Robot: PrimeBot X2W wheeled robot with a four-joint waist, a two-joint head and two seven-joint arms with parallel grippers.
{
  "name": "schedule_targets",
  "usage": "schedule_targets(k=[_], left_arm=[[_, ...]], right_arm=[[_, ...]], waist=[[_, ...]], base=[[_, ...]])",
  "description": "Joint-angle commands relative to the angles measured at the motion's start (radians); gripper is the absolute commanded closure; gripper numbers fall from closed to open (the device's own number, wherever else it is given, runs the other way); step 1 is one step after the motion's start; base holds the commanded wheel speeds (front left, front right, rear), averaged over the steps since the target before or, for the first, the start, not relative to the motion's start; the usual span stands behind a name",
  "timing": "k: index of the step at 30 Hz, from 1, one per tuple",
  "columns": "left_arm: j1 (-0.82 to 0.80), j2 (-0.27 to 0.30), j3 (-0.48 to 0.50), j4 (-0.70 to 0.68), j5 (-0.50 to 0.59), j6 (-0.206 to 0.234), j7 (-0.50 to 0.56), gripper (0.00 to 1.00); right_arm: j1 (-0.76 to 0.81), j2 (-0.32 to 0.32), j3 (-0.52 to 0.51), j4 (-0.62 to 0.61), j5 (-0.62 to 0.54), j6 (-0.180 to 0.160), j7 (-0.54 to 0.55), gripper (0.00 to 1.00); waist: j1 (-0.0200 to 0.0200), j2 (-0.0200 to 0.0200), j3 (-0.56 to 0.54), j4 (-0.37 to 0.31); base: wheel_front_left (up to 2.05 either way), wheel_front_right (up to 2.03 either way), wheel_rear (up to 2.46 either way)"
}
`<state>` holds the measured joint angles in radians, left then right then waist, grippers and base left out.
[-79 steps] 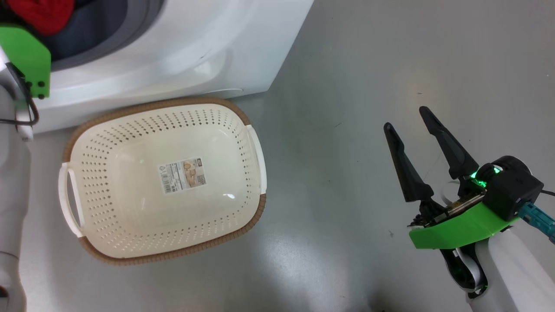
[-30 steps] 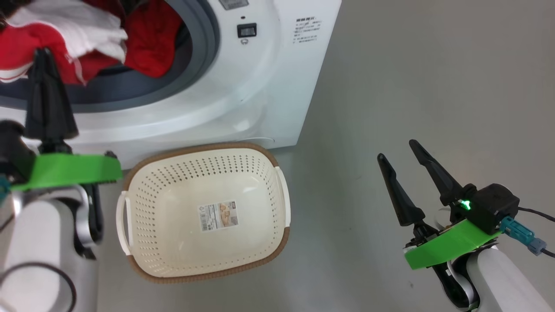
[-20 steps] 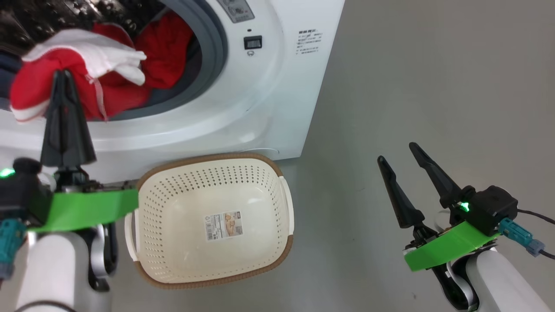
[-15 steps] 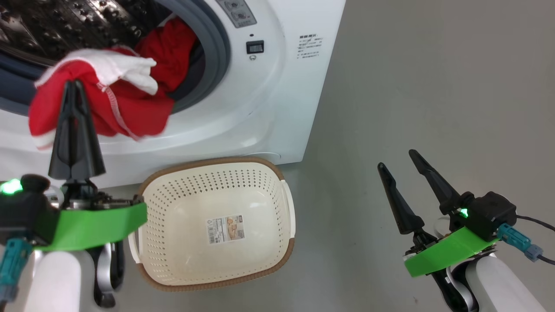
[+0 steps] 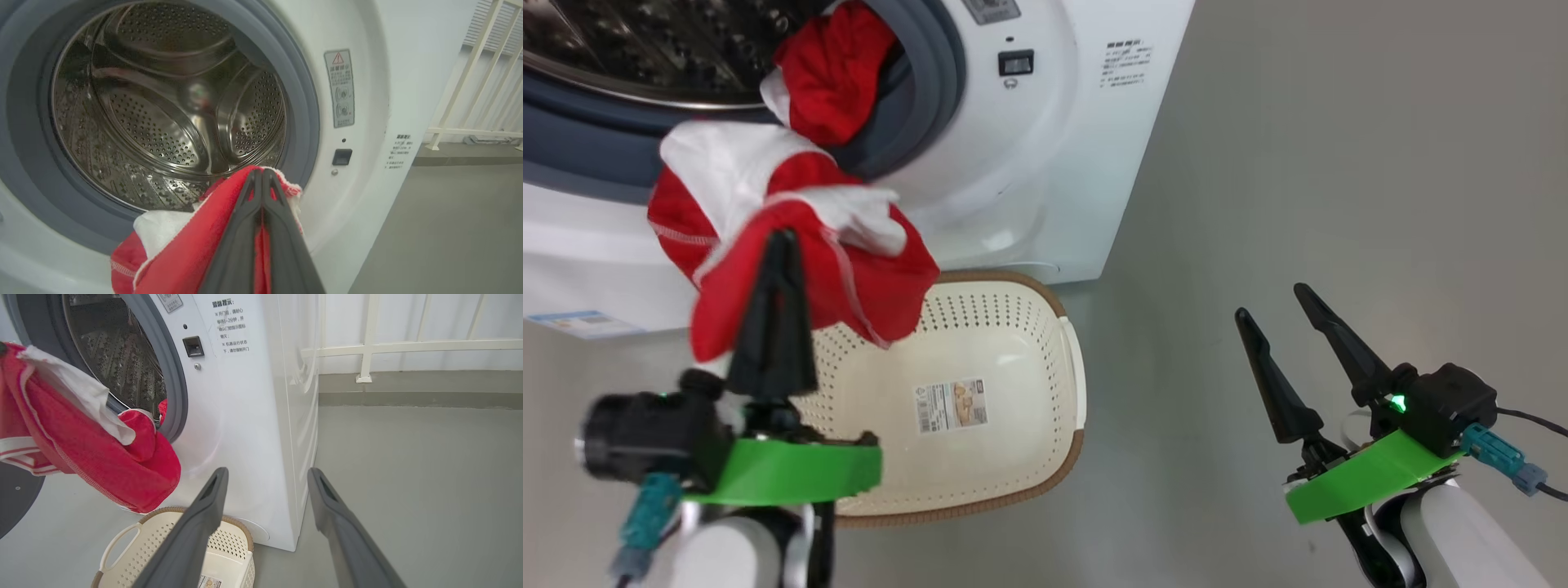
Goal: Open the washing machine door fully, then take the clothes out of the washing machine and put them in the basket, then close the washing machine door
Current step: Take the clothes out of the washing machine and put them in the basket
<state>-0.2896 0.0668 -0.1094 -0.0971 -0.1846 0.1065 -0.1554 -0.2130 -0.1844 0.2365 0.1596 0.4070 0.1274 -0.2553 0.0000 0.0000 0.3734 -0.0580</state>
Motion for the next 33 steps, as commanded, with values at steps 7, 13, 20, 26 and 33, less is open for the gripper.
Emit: schedule_targets(k=[7,13,20,26,33], left_arm=[[-0.018,-0.007,-0.023,0.153,-0.026,0.036,-0.02,1.0],[-0.088,-0.014,-0.055,0.367,-0.092,0.034,-0.045,1.0],[-0.196,-0.016,-0.063,0.667,-0.162,0.018,-0.07,1.0],[-0.297,-0.016,-0.085,0.906,-0.22,-0.017,-0.06,1.0],[-0.403,-0.016,-0.115,1.153,-0.266,-0.048,-0.005,1.0]], right_arm=[[-0.033,-0.018,0.02,-0.025,0.01,0.003,-0.006,0.0],[-0.053,-0.018,0.012,-0.018,0.004,0.003,-0.006,0.0],[-0.075,-0.007,0.012,0.004,0.009,0.003,-0.006,0.0],[-0.083,-0.009,0.003,0.028,0.016,0.003,-0.006,0.0],[-0.101,0.001,0.03,0.048,0.028,0.003,-0.006,0.0]], waist=[[0.0,0.0,0.072,-0.002],[0.0,0.0,0.122,-0.017],[0.0,0.0,0.161,-0.044],[0.0,0.0,0.191,-0.063],[0.0,0.0,0.223,-0.093]], base=[[0.0,0.0,0.0],[0.0,0.0,0.0],[0.0,0.0,0.0],[0.0,0.0,0.0],[0.0,0.0,0.0]])
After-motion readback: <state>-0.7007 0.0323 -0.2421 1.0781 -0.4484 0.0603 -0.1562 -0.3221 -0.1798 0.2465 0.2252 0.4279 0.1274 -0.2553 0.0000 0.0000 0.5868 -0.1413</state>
